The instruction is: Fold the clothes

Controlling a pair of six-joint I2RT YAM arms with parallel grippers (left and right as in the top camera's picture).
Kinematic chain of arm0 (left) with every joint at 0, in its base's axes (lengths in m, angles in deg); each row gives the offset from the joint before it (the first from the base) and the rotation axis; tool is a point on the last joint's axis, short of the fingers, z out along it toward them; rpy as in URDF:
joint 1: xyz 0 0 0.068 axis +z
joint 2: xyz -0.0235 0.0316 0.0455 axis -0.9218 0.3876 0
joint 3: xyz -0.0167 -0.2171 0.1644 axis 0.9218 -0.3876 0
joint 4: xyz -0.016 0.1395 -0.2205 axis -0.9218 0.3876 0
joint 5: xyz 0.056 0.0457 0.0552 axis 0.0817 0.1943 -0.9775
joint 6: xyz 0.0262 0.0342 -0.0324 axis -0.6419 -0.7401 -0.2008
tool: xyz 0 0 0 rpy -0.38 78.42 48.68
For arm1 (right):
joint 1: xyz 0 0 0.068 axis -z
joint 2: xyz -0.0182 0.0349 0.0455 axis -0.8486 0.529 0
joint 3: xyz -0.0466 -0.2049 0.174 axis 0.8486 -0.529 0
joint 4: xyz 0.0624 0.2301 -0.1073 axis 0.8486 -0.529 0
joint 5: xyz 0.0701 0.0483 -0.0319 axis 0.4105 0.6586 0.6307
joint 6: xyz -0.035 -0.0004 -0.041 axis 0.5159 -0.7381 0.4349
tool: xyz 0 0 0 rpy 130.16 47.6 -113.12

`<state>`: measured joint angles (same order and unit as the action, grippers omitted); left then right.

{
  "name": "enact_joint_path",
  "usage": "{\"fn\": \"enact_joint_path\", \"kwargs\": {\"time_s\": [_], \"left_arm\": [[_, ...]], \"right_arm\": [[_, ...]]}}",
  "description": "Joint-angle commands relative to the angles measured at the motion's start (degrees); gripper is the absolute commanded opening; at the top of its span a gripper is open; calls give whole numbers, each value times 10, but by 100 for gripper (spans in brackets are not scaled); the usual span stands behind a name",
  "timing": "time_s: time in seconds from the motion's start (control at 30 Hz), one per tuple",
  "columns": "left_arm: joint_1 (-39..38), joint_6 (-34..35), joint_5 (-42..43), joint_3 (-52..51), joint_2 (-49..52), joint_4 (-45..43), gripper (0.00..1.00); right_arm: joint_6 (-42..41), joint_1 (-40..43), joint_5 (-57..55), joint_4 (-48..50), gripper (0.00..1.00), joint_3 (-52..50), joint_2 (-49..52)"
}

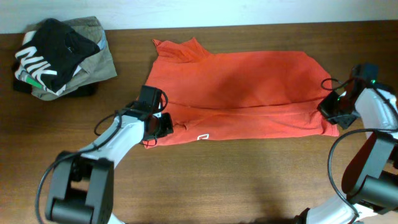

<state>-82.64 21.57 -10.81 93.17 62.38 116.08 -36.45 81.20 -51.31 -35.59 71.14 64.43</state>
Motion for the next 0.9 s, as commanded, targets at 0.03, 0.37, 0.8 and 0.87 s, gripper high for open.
{"fn": "enact_joint_path", "kwargs": {"time_s": [0.03,0.37,0.8,0.87], "left_arm": [[2,-9,-1,-3,32,1,1],[118,43,-84,-3,47,104,1],[170,54,-83,-3,-72,221,1],[169,54,-72,-3,-144,224,1]], "right_arm": [[1,-4,-1,57,4,-63,-2],[-1,-2,-38,77,4,-96,49],[-111,-2,-158,-83,4,-94,-103],[-109,-2,-139,-101,8,-83,-152]]}}
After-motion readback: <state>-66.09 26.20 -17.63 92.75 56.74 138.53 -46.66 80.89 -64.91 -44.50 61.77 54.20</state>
